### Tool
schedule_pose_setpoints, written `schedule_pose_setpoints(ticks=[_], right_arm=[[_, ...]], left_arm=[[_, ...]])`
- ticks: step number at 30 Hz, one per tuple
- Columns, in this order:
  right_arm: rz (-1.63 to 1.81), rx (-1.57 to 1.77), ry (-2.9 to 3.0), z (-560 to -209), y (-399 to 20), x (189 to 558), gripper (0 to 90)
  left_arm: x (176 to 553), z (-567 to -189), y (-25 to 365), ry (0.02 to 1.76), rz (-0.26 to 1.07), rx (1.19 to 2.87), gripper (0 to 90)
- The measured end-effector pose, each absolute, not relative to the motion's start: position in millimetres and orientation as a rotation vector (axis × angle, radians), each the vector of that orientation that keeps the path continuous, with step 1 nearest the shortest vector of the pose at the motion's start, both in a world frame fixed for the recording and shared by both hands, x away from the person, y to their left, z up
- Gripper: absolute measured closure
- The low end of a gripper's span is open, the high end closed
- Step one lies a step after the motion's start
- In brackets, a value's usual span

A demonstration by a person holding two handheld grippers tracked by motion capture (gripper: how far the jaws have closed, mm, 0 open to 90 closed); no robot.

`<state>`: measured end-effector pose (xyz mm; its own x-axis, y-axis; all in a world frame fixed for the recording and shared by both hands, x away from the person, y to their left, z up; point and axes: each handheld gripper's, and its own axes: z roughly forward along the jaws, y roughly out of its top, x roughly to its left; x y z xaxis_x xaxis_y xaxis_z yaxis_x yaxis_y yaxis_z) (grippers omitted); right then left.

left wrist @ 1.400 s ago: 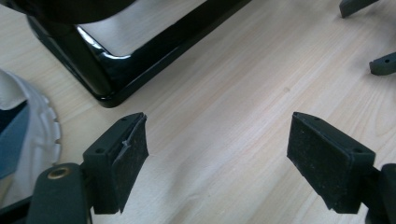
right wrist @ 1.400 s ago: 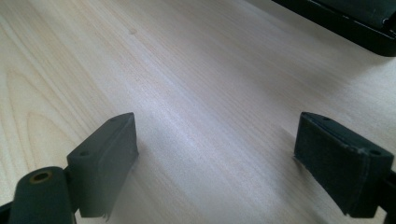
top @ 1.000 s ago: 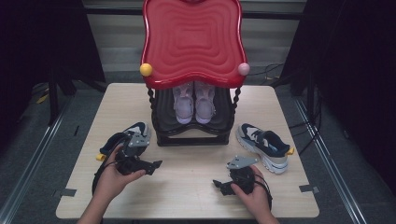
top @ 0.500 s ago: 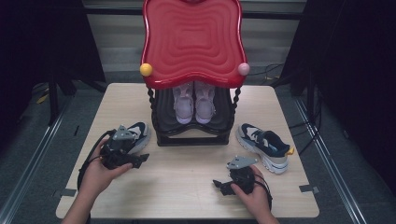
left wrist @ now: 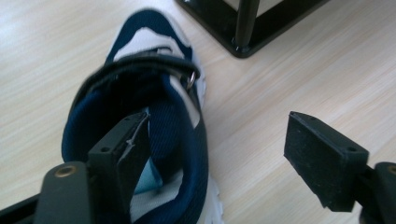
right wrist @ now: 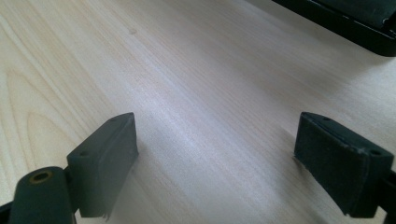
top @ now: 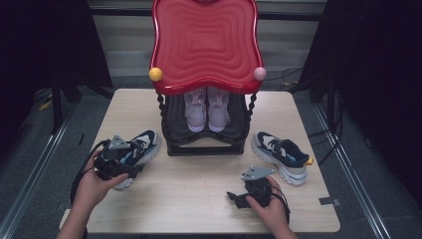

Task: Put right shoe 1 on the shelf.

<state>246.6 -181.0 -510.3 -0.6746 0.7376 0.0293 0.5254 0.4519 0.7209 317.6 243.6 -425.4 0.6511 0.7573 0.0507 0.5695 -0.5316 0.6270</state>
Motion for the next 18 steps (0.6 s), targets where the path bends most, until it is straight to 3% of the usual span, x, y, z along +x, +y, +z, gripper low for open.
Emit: schedule_pose_setpoints(ticks=[10, 18], right_arm=[[1.049, 1.083, 2.417, -510.3, -181.0, 246.6, 12.9], [1.049, 1.083, 2.418, -510.3, -181.0, 246.6, 12.9]], left_arm=[[312.4, -430.5, 250.3, 1.036, 0.454, 2.304, 34.9], [308.8, -431.0, 244.1, 1.029, 0.430, 2.289, 38.1]])
